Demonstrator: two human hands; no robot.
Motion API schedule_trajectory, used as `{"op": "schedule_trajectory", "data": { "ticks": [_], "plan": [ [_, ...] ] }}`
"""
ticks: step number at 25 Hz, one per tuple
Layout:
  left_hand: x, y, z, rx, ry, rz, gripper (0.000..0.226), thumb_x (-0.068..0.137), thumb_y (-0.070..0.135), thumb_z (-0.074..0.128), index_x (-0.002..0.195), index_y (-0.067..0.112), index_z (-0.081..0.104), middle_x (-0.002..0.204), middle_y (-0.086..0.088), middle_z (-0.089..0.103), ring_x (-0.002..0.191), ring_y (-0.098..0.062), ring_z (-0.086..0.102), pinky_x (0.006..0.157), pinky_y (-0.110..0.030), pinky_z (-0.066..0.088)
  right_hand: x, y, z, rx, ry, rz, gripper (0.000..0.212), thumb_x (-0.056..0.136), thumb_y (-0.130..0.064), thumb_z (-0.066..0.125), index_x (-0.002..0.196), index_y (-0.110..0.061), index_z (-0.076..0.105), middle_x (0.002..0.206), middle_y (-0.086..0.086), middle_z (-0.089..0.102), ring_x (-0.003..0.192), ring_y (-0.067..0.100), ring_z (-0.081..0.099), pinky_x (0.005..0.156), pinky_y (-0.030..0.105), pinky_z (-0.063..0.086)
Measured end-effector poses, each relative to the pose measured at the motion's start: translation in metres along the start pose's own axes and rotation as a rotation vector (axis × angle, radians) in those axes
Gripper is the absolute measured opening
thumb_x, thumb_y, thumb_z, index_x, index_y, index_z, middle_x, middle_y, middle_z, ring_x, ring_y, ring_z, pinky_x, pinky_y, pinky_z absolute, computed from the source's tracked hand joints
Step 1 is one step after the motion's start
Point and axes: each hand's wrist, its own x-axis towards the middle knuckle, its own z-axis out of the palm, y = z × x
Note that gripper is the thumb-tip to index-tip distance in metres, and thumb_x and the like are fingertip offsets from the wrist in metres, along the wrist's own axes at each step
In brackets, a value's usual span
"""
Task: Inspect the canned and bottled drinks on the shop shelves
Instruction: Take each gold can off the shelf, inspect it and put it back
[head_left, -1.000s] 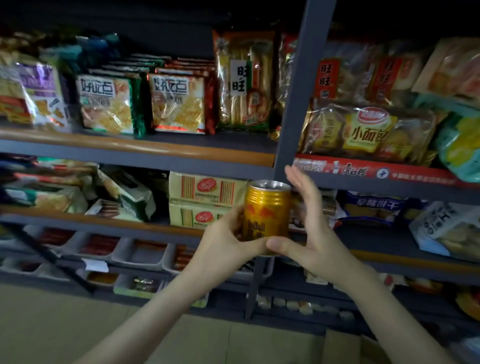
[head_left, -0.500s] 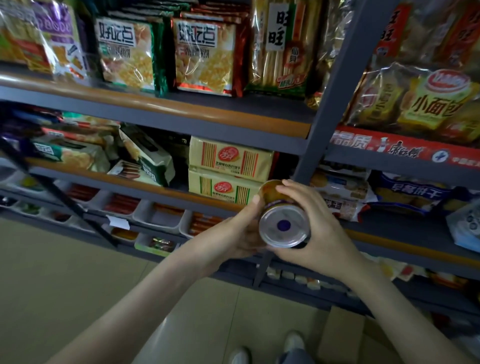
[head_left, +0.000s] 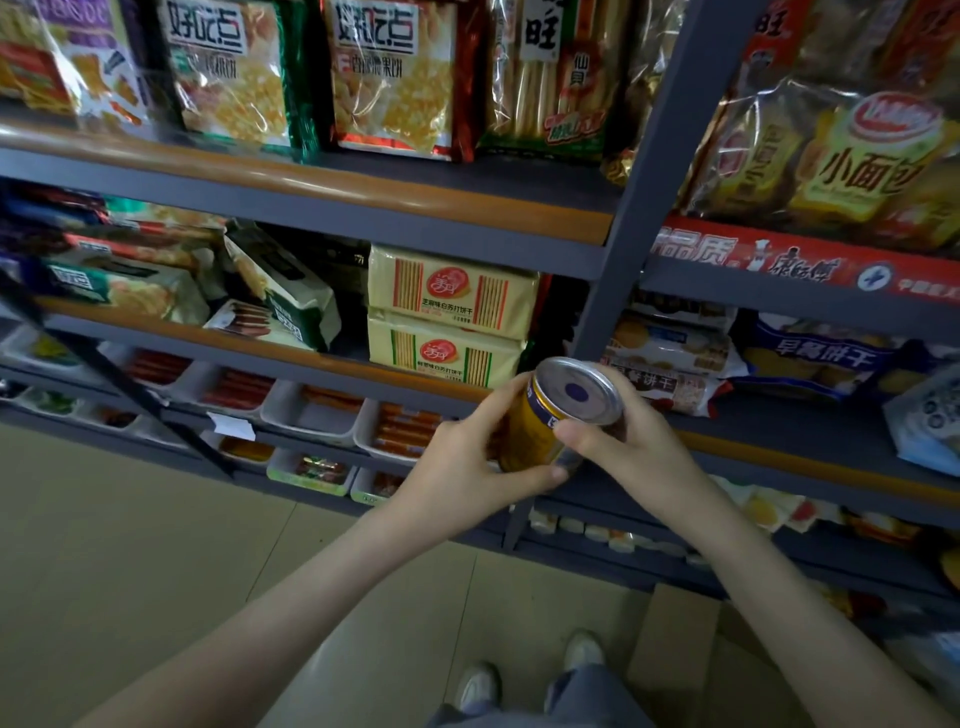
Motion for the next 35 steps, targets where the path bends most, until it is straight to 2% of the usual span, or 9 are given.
{"op": "schedule_trajectory", "data": {
  "ticks": [5, 9, 11, 15, 19, 25, 29, 31, 35],
  "plan": [
    [0.001, -0.001, 0.002, -0.234, -0.042, -0.156, 0.074, 0.069, 0.044, 0.081, 0.135, 0.032, 0.049, 0.114, 0.001, 0.071, 0.107, -0.018, 0.066, 0.095, -0.043, 0.052, -0.006, 0.012, -0.003, -0.135, -0.046, -0.083, 0.085, 0.071, -0.077, 0.057, 0.139, -0.058, 0.010, 0.151, -0.028, 0.023, 0.140, -0.005, 0.023, 0.113, 0.016, 0.024],
    [-0.001, 0.014, -0.002, -0.481, -0.047, -0.280, 0.050, 0.075, 0.032, 0.075, 0.121, 0.022, 0.058, 0.097, -0.003, 0.075, 0.089, -0.017, 0.071, 0.070, -0.024, 0.056, -0.015, 0.019, -0.009, -0.606, -0.113, -0.375, 0.094, 0.076, -0.065, 0.063, 0.148, -0.048, 0.004, 0.158, -0.021, -0.009, 0.147, 0.007, -0.007, 0.112, 0.023, 0.008],
    [-0.001, 0.020, -0.001, -0.551, -0.076, -0.345, 0.051, 0.075, 0.035, 0.070, 0.122, 0.018, 0.058, 0.102, -0.004, 0.074, 0.095, -0.018, 0.071, 0.076, -0.029, 0.058, -0.016, 0.021, -0.004, -0.673, -0.117, -0.366, 0.105, 0.073, -0.054, 0.072, 0.148, -0.046, 0.000, 0.157, -0.021, -0.017, 0.147, 0.006, -0.011, 0.110, 0.030, 0.015],
    [0.000, 0.032, -0.005, -0.424, -0.106, -0.328, 0.052, 0.076, 0.056, 0.055, 0.114, 0.022, 0.062, 0.108, -0.001, 0.073, 0.101, -0.013, 0.069, 0.090, -0.032, 0.055, -0.015, 0.020, 0.006, -0.712, 0.112, -0.451, 0.092, 0.076, -0.053, 0.068, 0.148, -0.031, 0.016, 0.160, -0.006, 0.002, 0.148, 0.014, 0.005, 0.113, 0.035, 0.018],
    [0.008, 0.038, -0.020, -0.269, -0.120, -0.334, 0.057, 0.080, 0.057, 0.048, 0.109, 0.010, 0.065, 0.104, -0.006, 0.074, 0.101, -0.015, 0.069, 0.086, -0.028, 0.056, -0.019, -0.001, -0.005, -0.279, 0.105, -0.333, 0.086, 0.066, -0.044, 0.077, 0.141, -0.037, 0.035, 0.151, -0.022, 0.030, 0.137, 0.005, 0.036, 0.105, 0.031, 0.043],
    [0.024, 0.043, -0.025, -0.804, -0.314, -0.335, 0.100, 0.050, 0.044, 0.091, 0.136, 0.033, 0.042, 0.135, -0.009, 0.046, 0.109, -0.032, 0.065, 0.082, -0.040, 0.057, -0.017, -0.013, -0.018, 0.204, -0.039, -0.117, 0.070, 0.062, -0.037, 0.077, 0.124, -0.026, 0.050, 0.116, -0.014, 0.063, 0.111, 0.009, 0.060, 0.083, 0.024, 0.052],
    [0.028, 0.055, -0.024, -0.888, -0.417, -0.282, 0.085, 0.059, 0.039, 0.087, 0.134, 0.036, 0.048, 0.137, -0.008, 0.043, 0.112, -0.035, 0.063, 0.084, -0.038, 0.057, -0.015, -0.026, -0.029, 0.160, 0.008, -0.030, 0.089, 0.051, -0.085, 0.065, 0.121, -0.034, 0.046, 0.116, -0.014, 0.059, 0.109, -0.006, 0.057, 0.086, 0.012, 0.046],
    [0.033, 0.057, -0.022, -0.955, -0.358, -0.291, 0.074, 0.057, 0.030, 0.092, 0.122, 0.029, 0.057, 0.133, -0.012, 0.046, 0.107, -0.034, 0.066, 0.080, -0.037, 0.057, -0.013, -0.034, -0.039, 0.111, 0.032, -0.085, 0.083, 0.055, -0.087, 0.059, 0.120, -0.039, 0.045, 0.116, -0.020, 0.056, 0.105, -0.012, 0.055, 0.081, 0.007, 0.045],
    [0.044, 0.072, -0.019, -0.842, -0.190, -0.182, 0.031, 0.078, 0.012, 0.067, 0.105, 0.022, 0.056, 0.119, -0.009, 0.052, 0.096, -0.028, 0.069, 0.070, -0.030, 0.058, -0.008, -0.044, -0.061, 0.042, 0.138, -0.162, 0.077, 0.062, -0.076, 0.066, 0.125, -0.036, 0.048, 0.120, -0.011, 0.056, 0.111, 0.007, 0.055, 0.080, 0.020, 0.051]
  ]
}}
